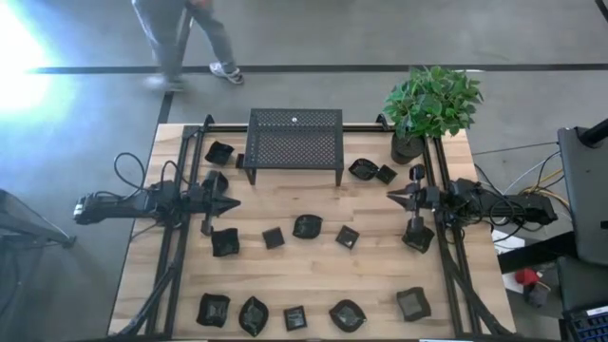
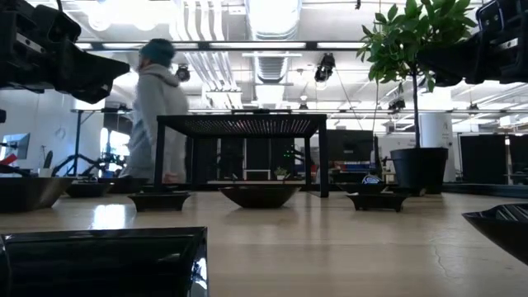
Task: Pick & Place Mini shaped plates
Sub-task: Stack the black leaf shaped plate on top of the other black leaf shaped plate
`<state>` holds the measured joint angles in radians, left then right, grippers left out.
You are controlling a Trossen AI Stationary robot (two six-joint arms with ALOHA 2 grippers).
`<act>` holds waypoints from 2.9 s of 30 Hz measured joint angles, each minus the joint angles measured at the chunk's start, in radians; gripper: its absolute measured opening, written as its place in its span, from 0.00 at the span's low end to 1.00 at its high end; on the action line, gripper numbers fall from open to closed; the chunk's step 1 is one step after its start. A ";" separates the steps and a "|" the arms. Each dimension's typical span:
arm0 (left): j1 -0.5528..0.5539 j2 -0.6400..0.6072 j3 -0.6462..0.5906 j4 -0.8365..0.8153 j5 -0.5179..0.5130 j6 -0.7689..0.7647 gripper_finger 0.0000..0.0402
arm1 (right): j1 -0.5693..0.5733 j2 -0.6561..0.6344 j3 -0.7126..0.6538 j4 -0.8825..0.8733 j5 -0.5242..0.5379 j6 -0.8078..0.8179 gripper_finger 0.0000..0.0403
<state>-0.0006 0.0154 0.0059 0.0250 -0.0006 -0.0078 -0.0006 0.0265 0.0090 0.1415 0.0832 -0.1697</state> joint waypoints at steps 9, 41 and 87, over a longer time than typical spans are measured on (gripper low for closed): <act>0.000 0.000 0.000 0.000 0.000 0.000 0.00 | 0.000 0.002 0.000 -0.001 -0.001 0.032 0.07; 0.000 0.000 0.000 0.000 0.000 0.000 0.00 | 0.000 0.000 0.000 -0.001 0.031 -0.006 0.07; 0.000 0.000 0.000 0.000 0.000 -0.026 0.00 | 0.000 0.002 0.000 -0.014 0.155 -0.011 0.07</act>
<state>-0.0005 0.0154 0.0059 0.0254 -0.0006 -0.0335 -0.0006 0.0283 0.0090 0.1273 0.2386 -0.1802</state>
